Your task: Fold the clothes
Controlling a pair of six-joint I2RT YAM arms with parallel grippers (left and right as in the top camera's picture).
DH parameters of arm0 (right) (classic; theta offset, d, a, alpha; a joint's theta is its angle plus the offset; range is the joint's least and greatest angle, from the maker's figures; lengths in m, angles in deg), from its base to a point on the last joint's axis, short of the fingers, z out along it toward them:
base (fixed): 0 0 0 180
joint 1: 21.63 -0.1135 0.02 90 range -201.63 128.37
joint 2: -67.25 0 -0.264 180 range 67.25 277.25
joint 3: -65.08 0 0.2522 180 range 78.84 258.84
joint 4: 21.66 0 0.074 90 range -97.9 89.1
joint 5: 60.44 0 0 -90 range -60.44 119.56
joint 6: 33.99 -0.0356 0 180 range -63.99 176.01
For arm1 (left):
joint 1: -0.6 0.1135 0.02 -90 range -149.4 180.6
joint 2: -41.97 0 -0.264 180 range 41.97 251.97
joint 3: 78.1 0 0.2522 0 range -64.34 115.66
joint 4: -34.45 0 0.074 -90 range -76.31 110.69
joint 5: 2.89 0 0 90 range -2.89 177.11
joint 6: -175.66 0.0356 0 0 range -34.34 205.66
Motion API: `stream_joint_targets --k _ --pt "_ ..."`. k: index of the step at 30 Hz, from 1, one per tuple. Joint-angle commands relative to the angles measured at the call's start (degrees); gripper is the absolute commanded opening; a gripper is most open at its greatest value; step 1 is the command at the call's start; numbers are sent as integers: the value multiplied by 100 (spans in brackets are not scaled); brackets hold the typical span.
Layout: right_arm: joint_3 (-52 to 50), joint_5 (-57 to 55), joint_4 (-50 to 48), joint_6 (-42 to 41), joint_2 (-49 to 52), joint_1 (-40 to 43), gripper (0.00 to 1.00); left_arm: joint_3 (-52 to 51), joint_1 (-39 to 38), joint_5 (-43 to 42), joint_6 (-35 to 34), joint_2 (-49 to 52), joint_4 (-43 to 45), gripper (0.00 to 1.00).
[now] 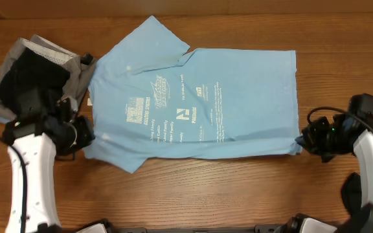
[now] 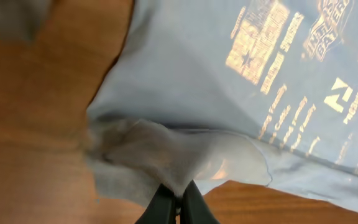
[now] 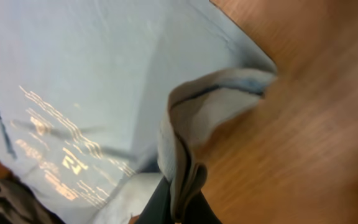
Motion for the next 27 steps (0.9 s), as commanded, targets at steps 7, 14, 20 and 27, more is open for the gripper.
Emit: stream_joint_targets --k 7,14,20,27 --pt "76 758 -1071 -39 474 -22 4 136 -162 -184 -76 490 1019 4" --pt "76 796 -1611 -149 474 -33 5 136 -164 -240 -76 498 1580 4" --pt "76 789 -1952 -299 476 -79 12 136 -164 -240 -76 501 1996 4" --pt "76 634 -2277 -584 546 -356 12 133 -164 -240 -76 516 2175 5"
